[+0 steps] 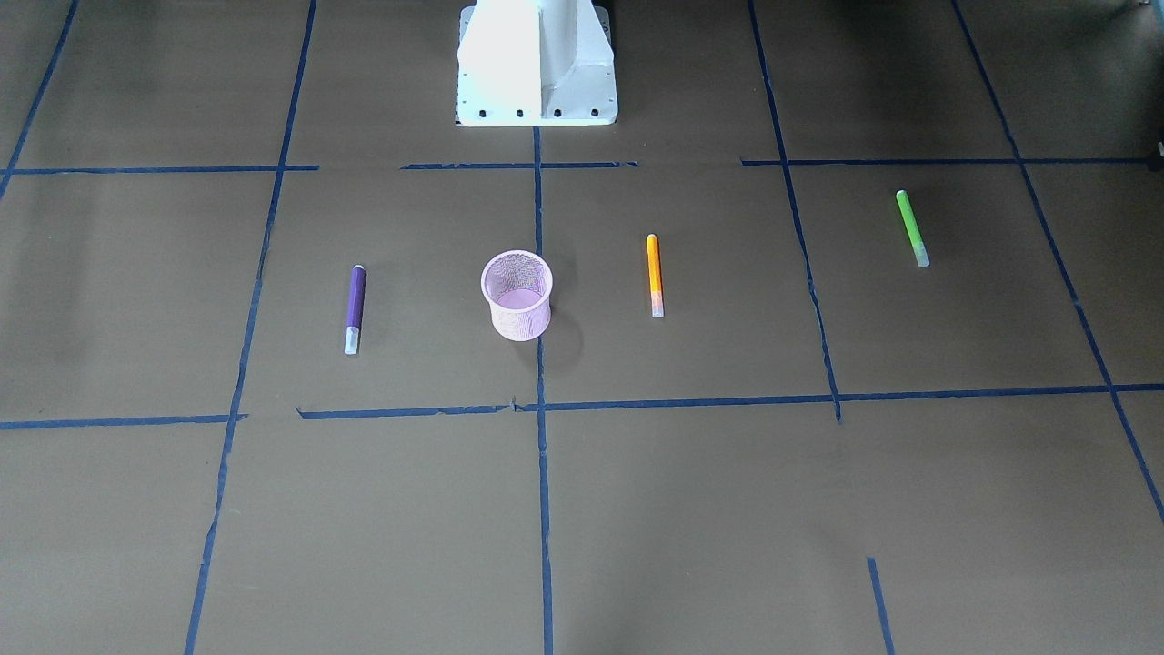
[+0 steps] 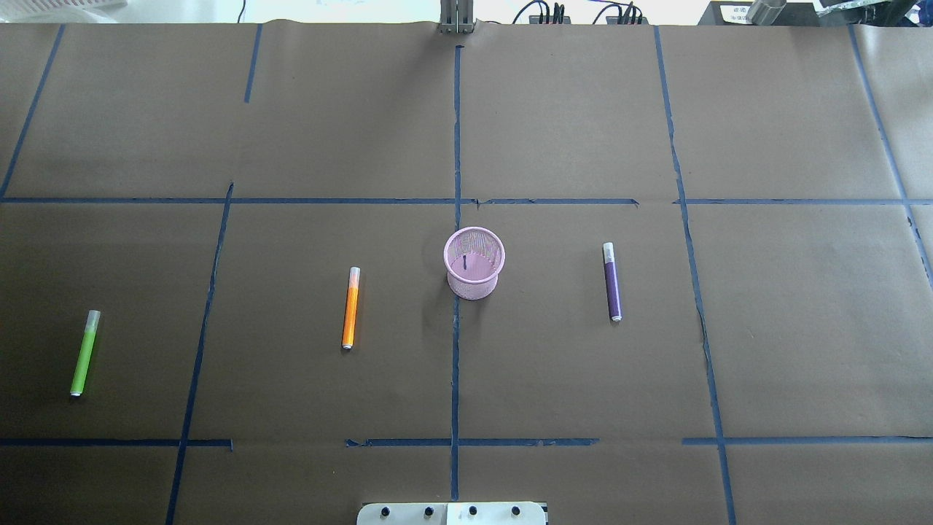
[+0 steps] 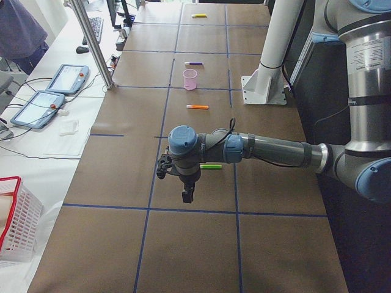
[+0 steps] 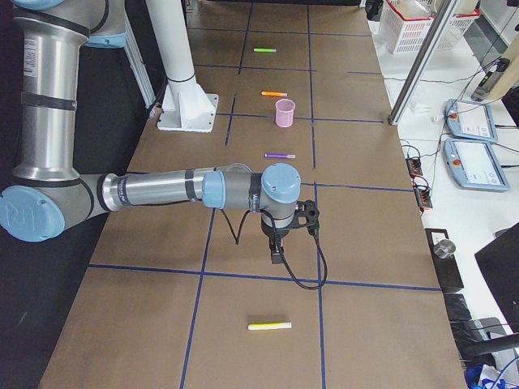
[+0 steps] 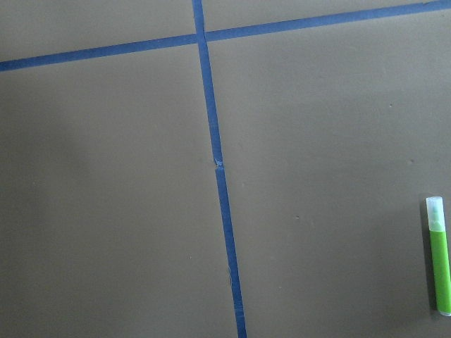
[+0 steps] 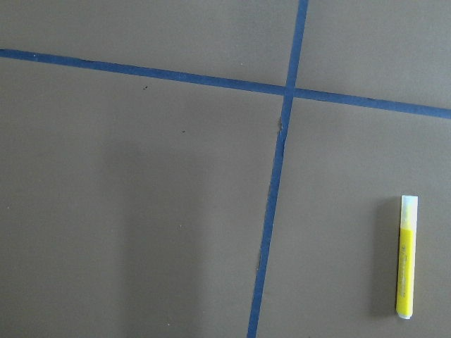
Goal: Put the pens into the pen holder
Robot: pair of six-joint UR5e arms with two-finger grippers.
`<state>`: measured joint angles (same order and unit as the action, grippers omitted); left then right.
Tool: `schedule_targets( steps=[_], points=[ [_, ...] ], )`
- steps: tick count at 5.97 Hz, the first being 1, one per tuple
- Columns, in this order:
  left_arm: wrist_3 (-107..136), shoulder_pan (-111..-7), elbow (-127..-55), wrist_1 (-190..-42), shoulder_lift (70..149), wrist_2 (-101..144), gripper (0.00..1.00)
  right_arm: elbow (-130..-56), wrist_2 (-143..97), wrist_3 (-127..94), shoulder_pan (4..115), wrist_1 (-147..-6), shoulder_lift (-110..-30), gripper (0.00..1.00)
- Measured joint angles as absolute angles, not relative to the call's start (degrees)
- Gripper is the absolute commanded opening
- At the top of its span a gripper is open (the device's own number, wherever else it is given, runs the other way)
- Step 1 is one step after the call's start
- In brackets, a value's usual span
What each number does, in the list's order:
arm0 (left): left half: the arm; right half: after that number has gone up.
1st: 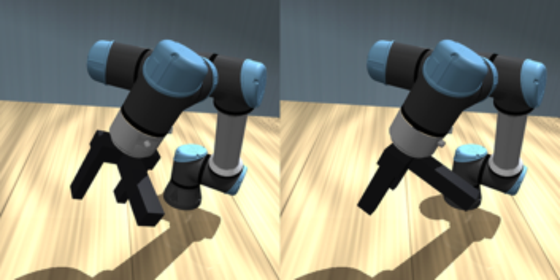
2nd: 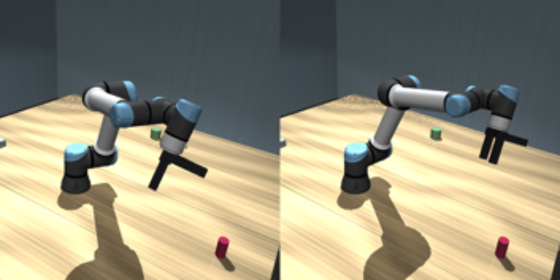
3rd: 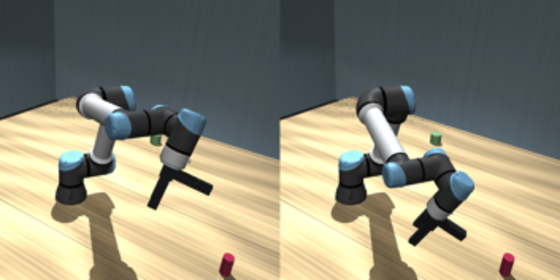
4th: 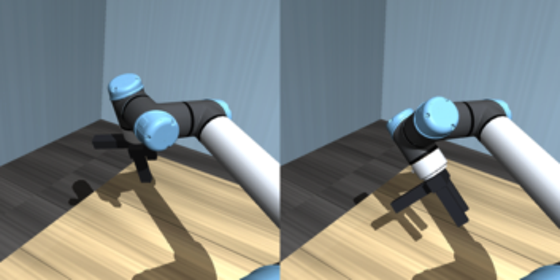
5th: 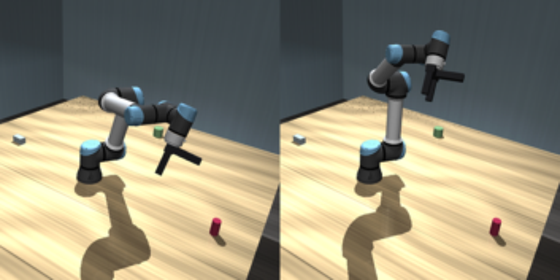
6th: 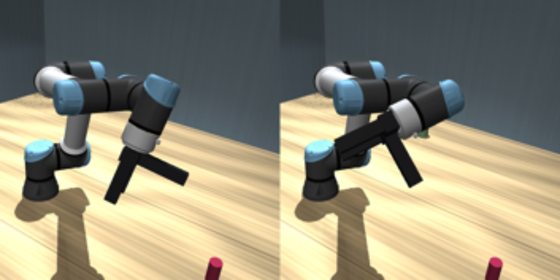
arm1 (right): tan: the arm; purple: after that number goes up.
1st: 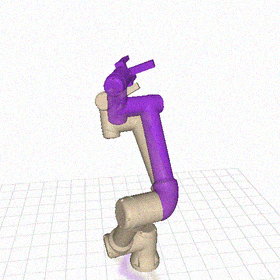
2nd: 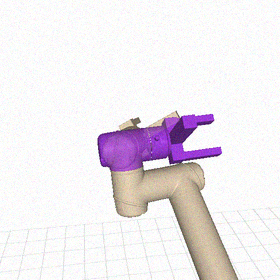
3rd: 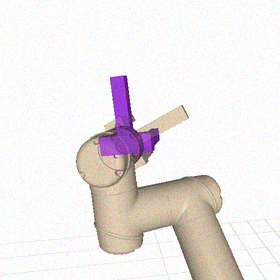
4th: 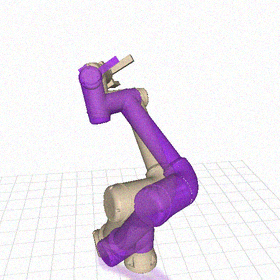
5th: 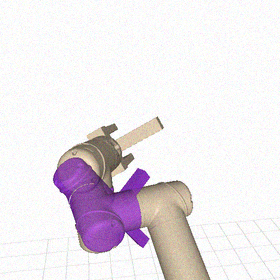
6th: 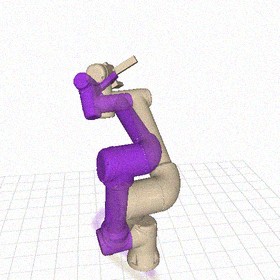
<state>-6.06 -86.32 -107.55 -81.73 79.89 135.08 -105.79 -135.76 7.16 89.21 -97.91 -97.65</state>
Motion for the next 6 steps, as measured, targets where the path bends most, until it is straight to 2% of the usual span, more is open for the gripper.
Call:
schedule_targets(
  steps=[3,6],
  points=[
    [-6.03,-86.11,-108.04,-82.14,80.49,135.02,1.0,-105.76,-135.82,7.14,89.21,-97.83,-97.7,1.0],
    [-5.82,-85.36,-108.11,-86.47,87.53,136.56,1.0,-105.88,-135.96,7.14,89.21,-97.34,-97.29,1.0]
  ],
)
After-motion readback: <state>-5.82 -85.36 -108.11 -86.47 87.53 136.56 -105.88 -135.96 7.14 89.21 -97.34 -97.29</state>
